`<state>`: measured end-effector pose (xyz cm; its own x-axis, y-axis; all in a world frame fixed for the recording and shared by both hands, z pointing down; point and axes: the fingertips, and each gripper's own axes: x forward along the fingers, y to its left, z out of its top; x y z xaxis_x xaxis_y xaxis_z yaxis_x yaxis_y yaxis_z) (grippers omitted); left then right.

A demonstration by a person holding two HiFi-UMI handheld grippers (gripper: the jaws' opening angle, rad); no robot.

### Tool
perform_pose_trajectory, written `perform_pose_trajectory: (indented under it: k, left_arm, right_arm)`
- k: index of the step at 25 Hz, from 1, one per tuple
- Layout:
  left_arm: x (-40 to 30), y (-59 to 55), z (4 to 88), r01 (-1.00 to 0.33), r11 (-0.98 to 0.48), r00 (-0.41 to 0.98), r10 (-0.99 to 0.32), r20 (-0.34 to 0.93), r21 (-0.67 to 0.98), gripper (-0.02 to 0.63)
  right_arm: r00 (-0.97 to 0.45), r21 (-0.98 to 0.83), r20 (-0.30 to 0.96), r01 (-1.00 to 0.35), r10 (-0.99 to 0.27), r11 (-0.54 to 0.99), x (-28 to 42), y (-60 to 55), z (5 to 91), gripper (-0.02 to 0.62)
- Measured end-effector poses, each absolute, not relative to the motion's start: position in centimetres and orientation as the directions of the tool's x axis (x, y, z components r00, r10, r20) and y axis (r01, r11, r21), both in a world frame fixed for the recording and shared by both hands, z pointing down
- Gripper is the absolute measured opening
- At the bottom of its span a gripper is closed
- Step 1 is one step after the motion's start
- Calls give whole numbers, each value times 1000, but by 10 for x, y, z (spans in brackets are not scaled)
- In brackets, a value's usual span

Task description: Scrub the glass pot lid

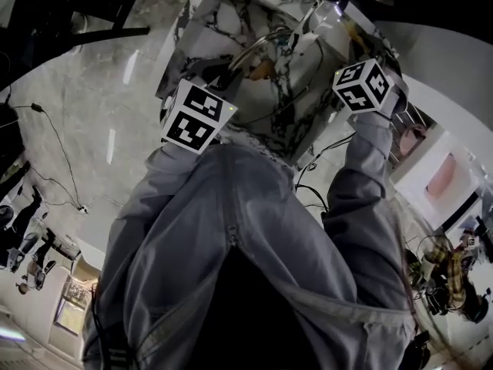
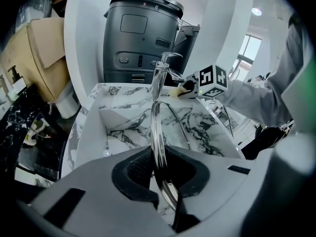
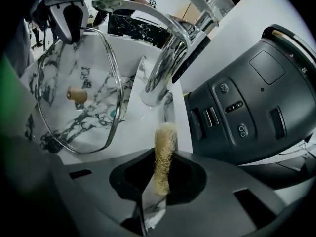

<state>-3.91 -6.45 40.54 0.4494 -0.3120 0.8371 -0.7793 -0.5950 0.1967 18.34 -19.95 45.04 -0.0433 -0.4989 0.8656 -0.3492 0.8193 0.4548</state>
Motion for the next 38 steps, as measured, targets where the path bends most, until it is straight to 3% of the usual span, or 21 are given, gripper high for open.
perform_pose_trajectory:
  k: [4,7,11,19,29,38]
  left_arm:
    - [-39,-65,405,-783,-589,446,-311,839,198,63]
    - [-40,-66,406,-784,-587,446,-309,840,200,63]
    - [-38,-65,407,-781,-591,449,-307,839,201,63]
    - [-33,-64,401,-763,-602,483,-291,826,234,63]
    - [-23,-55,393,-725,-644,495,-241,835,244,65]
    - [-16,-45,385,-684,-679,520,-199,831,265,69]
  right_arm:
    - [-66,419,875,-396,-480,817,180,-200,453,69]
    - [-117,327,902,-447,-417,833,174,-192,458,214]
    - [-181,246,909,-492,-375,835,167,-179,457,239]
    - [-163,310,855,-602,-493,736,157,-143,424,250]
    - [-395,53,841,-619,-369,784,39,-10,403,249]
    - [-459,-35,798,-684,-392,729,-13,40,382,249]
